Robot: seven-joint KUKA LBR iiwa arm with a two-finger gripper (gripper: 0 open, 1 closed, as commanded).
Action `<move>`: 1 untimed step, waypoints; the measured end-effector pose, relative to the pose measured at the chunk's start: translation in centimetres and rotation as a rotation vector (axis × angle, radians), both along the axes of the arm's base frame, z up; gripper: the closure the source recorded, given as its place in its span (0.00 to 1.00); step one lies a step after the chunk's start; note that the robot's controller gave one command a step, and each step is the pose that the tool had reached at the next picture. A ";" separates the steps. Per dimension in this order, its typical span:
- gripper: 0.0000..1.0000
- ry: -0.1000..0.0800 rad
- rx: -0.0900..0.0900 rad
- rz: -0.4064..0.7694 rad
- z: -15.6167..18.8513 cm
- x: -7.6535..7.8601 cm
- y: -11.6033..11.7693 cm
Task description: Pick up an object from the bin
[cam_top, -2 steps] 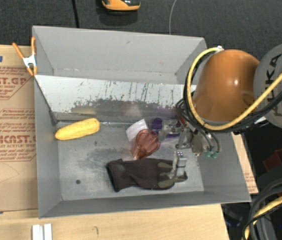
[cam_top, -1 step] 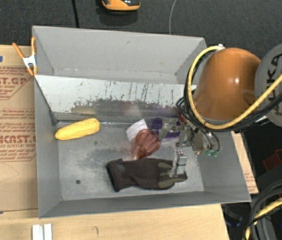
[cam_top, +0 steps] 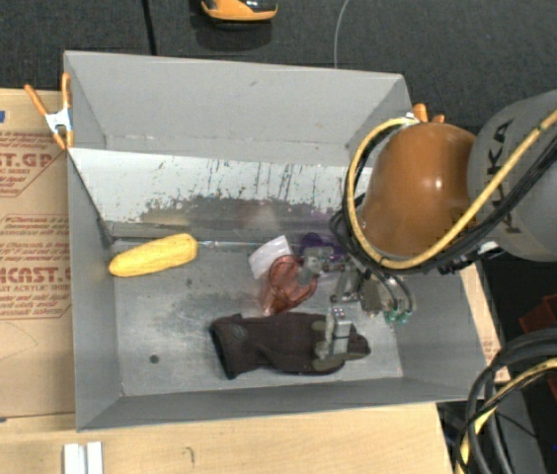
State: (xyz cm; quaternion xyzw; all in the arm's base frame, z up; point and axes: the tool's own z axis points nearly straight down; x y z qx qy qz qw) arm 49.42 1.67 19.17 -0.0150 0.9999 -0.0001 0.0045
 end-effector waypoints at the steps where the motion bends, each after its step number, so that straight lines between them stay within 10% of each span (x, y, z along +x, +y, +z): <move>1: 1.00 0.008 0.001 -0.038 -5.0 0.8 0.5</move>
Offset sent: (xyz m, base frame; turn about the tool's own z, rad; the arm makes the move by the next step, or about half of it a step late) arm 0.0000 0.0000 0.0000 0.0000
